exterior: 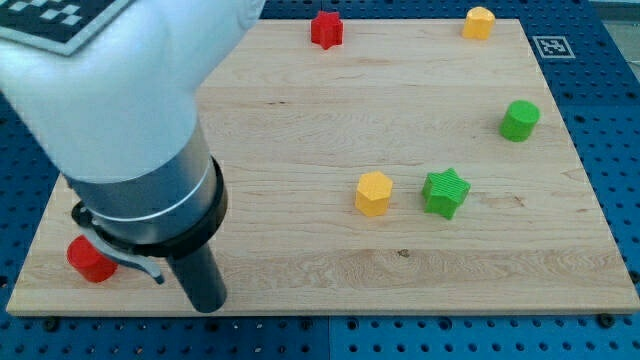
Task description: Move your arm towards bottom left
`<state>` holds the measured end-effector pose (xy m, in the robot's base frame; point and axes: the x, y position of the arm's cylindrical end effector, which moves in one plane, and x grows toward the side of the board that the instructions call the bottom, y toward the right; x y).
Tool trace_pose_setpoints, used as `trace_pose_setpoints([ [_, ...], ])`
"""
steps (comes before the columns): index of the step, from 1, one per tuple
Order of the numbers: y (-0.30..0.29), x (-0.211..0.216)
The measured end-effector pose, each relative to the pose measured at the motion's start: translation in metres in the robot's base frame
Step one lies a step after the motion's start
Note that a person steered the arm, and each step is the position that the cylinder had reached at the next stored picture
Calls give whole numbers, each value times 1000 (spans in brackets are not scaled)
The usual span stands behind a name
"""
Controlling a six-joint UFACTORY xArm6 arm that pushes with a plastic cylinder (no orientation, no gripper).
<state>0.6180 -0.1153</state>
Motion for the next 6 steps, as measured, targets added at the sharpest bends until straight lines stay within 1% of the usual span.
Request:
trace_pose_setpoints([
  [3,-65,0],
  [5,-189,-2],
  [6,-187,-8],
])
